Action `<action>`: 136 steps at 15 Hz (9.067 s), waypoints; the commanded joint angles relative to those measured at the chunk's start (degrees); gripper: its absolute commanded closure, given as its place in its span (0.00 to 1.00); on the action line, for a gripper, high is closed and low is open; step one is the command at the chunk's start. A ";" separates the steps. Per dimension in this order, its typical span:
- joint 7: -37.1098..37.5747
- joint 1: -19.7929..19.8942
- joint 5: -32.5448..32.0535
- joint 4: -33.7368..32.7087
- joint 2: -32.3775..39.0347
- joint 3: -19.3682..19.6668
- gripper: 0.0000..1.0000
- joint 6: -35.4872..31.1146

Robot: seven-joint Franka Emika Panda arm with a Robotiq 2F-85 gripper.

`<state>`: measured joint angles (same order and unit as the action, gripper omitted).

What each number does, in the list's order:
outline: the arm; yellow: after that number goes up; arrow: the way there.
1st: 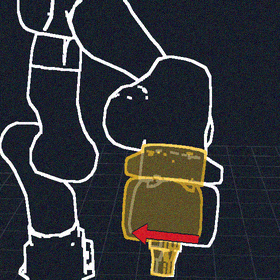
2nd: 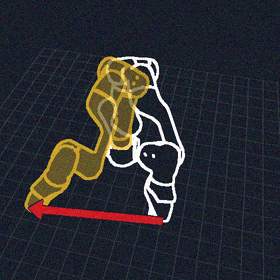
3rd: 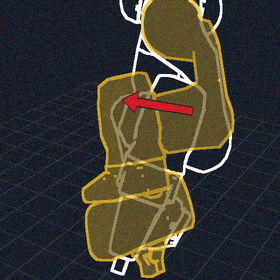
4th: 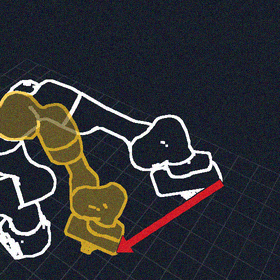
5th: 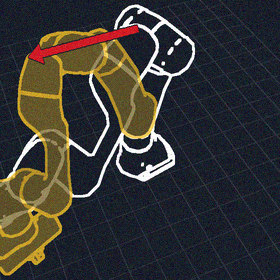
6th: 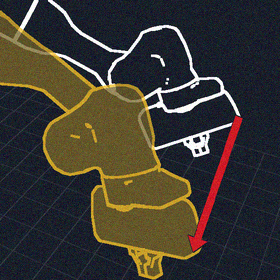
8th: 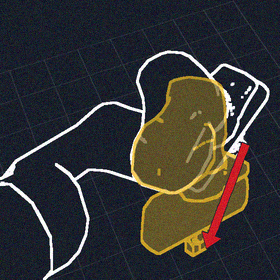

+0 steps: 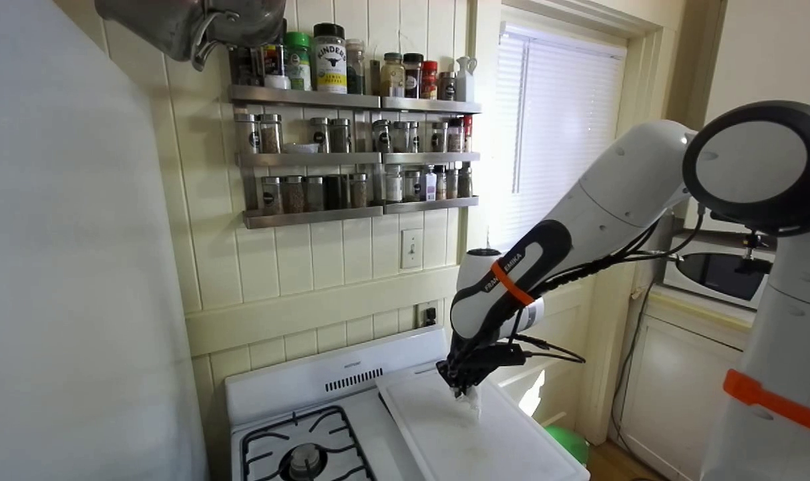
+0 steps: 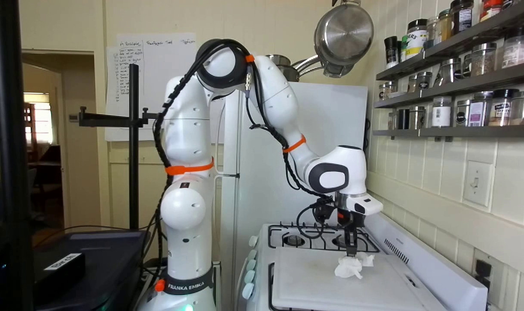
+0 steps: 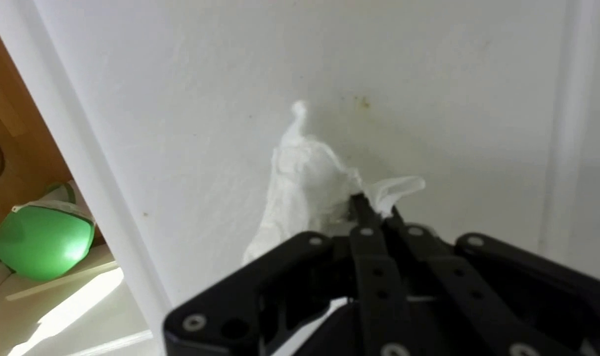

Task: Use the paper towel to wipe the white board

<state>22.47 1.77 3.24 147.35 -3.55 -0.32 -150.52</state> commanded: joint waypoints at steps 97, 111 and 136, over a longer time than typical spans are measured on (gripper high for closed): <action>-6.96 -2.03 1.29 -3.81 3.96 0.92 0.99 5.59; 2.93 -1.20 -10.97 -5.33 7.36 2.53 0.99 6.20; 2.74 -1.65 -11.60 -7.27 8.93 3.06 0.99 7.48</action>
<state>20.53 0.44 -3.08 140.48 3.67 2.29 -139.70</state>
